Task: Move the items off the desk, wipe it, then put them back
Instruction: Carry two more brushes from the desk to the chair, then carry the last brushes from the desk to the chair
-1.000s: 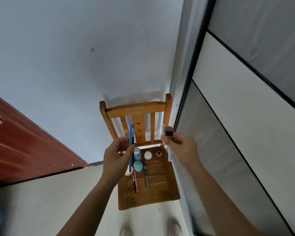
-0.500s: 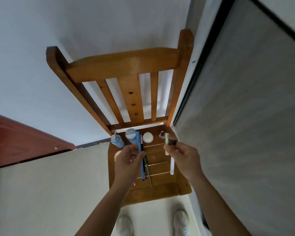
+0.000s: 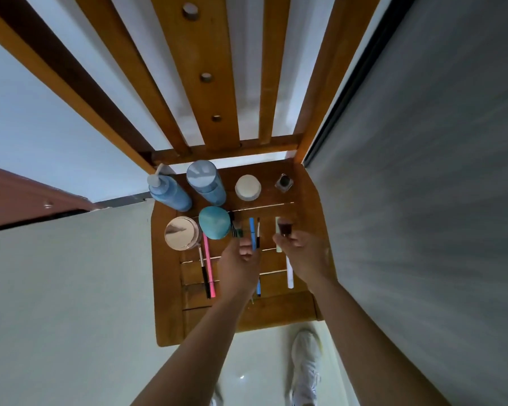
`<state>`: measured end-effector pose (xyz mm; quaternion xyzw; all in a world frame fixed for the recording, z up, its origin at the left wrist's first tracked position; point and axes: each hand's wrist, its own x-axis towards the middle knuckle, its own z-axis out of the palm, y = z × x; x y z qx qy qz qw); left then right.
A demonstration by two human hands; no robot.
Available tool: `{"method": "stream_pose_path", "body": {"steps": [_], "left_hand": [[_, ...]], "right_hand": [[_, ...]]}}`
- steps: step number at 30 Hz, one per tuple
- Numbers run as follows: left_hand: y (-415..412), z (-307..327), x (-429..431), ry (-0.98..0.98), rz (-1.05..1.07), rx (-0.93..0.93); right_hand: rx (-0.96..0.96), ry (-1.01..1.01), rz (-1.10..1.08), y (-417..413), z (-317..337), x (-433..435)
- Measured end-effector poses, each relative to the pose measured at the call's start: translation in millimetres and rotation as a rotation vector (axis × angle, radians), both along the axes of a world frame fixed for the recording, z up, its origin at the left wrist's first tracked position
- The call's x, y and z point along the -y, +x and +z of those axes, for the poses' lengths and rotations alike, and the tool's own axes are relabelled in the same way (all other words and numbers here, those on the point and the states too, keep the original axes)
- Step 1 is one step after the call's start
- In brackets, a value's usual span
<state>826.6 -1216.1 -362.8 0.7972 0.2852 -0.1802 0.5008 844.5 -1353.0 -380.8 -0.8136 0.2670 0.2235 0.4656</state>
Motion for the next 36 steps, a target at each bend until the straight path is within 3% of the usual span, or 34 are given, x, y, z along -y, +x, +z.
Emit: {"method": "stream_pose_path", "body": {"steps": [7, 11, 16, 20, 27, 31, 36], "left_hand": [[-5, -12, 4, 0.055, -0.038, 0.011], [-13, 10, -2, 0.131, -0.166, 0.055], [-23, 78, -26, 0.481, -0.458, 0.294], [-14, 174, -59, 0.746, -0.541, 0.451], [-5, 400, -126, 0.991, -0.308, 0.641], [-65, 504, -177, 1.161, -0.041, 0.627], [-192, 580, -248, 1.362, 0.269, 0.563]], "right_hand": [[0.016, -0.181, 0.121, -5, -11, 7], [-0.013, -0.228, 0.191, -12, 9, 15], [0.137, -0.399, 0.277, -24, 81, 27], [0.388, -0.58, 0.327, -21, 187, 24], [0.953, -0.648, 0.457, 30, 397, -29], [1.227, -0.494, 0.561, 37, 496, -103], [1.487, -0.198, 0.77, -7, 586, -216]]}}
